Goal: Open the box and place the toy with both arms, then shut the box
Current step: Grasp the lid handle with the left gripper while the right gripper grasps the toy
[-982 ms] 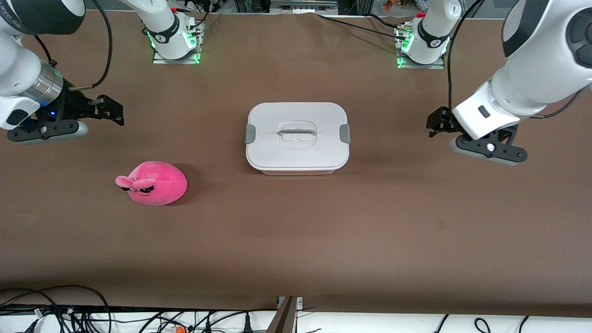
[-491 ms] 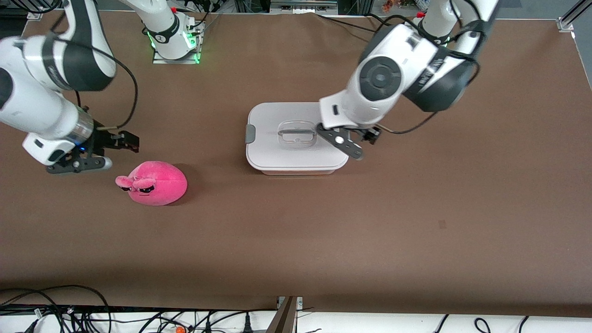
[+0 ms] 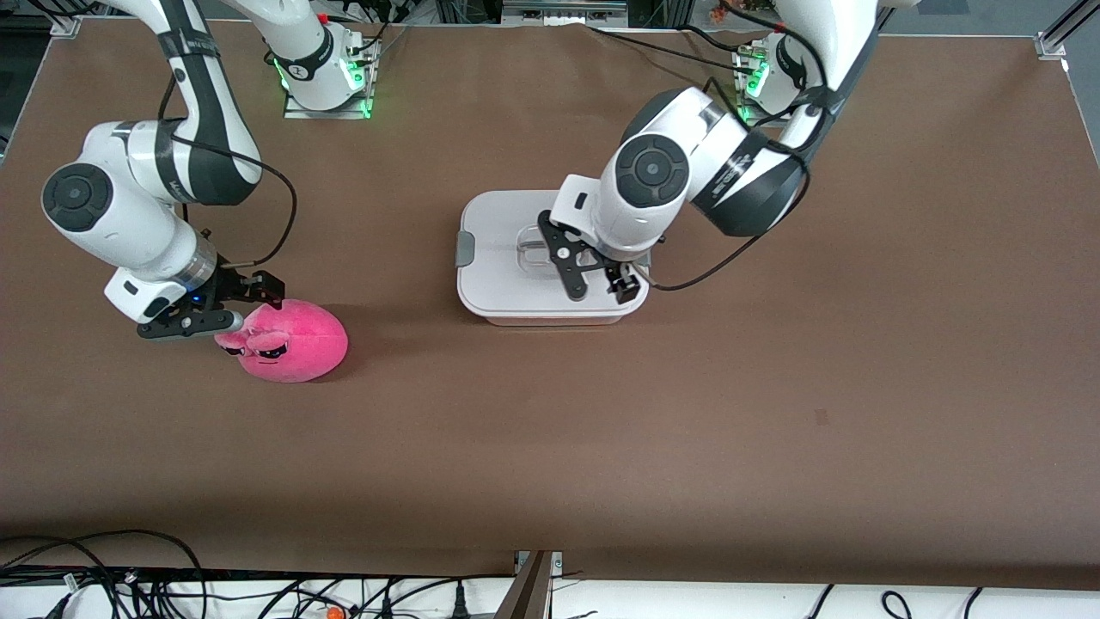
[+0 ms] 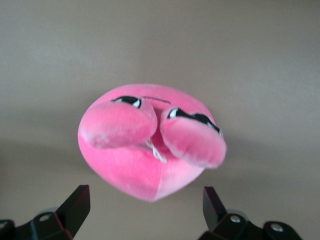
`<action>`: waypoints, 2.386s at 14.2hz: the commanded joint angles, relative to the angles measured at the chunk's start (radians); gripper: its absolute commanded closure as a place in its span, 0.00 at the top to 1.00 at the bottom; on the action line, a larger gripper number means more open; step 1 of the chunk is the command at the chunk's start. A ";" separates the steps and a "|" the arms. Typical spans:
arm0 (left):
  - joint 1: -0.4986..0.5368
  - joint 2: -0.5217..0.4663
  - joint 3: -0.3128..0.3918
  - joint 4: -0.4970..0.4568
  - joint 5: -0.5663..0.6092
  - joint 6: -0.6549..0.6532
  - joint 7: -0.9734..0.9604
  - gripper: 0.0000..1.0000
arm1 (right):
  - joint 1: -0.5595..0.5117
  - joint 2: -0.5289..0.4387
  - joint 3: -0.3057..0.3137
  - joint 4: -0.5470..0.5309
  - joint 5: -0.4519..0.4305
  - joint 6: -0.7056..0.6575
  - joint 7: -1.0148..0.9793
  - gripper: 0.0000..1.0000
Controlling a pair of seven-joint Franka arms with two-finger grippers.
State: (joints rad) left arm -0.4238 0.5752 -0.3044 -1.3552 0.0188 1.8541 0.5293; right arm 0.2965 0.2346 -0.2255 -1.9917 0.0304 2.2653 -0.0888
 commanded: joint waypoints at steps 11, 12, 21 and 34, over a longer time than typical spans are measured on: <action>-0.130 0.049 0.008 -0.051 0.144 0.109 0.051 1.00 | -0.023 0.097 0.002 -0.002 0.118 0.146 -0.127 0.99; -0.142 0.048 0.013 -0.061 0.144 0.109 0.047 1.00 | -0.023 0.098 0.002 -0.002 0.120 0.148 -0.127 0.92; -0.154 0.040 0.008 -0.059 0.178 0.097 -0.029 0.70 | -0.037 0.106 0.002 0.010 0.118 0.139 -0.242 0.00; -0.154 0.002 -0.009 -0.058 0.176 0.070 -0.029 0.00 | -0.027 0.095 0.005 0.295 0.114 -0.202 -0.264 0.00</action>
State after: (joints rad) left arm -0.5752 0.5981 -0.3131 -1.4057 0.1671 1.9201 0.5189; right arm 0.2692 0.3284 -0.2244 -1.7366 0.1300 2.1114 -0.3357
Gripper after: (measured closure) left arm 0.930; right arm 0.925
